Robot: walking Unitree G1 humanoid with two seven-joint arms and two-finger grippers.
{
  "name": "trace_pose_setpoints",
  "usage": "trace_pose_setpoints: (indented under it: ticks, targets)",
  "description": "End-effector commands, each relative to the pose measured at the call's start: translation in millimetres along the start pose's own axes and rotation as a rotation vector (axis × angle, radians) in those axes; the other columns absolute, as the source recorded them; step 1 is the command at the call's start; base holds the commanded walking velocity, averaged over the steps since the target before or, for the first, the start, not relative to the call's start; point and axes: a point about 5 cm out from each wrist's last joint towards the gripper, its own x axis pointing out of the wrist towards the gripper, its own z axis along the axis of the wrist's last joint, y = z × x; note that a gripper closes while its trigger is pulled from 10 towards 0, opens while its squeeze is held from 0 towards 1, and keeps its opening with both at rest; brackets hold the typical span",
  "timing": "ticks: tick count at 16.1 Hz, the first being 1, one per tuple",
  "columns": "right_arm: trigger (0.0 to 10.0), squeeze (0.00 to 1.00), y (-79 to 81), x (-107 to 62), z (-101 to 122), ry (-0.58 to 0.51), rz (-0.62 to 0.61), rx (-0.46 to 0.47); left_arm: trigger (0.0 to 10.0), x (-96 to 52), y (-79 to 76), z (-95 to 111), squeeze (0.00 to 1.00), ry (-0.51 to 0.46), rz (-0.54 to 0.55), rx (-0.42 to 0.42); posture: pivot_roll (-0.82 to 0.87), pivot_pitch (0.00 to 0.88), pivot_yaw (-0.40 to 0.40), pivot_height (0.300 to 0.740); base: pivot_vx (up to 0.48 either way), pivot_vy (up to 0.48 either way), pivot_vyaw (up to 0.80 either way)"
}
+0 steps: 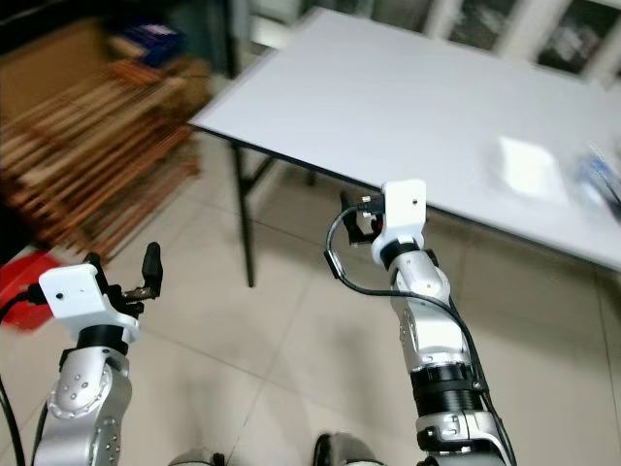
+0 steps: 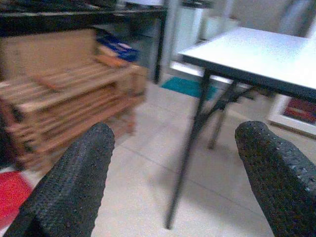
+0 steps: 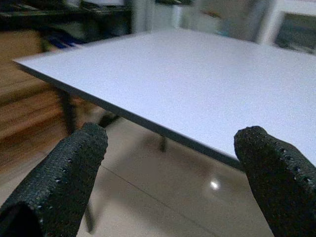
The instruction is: Picking trash to rubbish bin
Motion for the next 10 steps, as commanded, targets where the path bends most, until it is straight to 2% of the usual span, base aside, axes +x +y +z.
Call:
trace_pose_setpoints:
  ticks: [1, 10]
  targets:
    - [10.0, 0.00, -3.3, -0.2, 1.2, -0.004, -0.009, 0.009, 10.0, -1.2, -1.0, -1.6, 0.00, 0.014, 0.000, 0.001, -0.02, 0.155, -0.052, 0.740, 0.000, 0.000, -0.80]
    - [10.0, 0.00, -0.6, 0.1, 2.3, -0.012, -0.005, 0.020, 10.0, -0.5, -1.3, -3.2, 0.00, 0.018, 0.016, -0.015, -0.02, 0.156, -0.055, 0.740, 0.000, 0.000, -0.80]
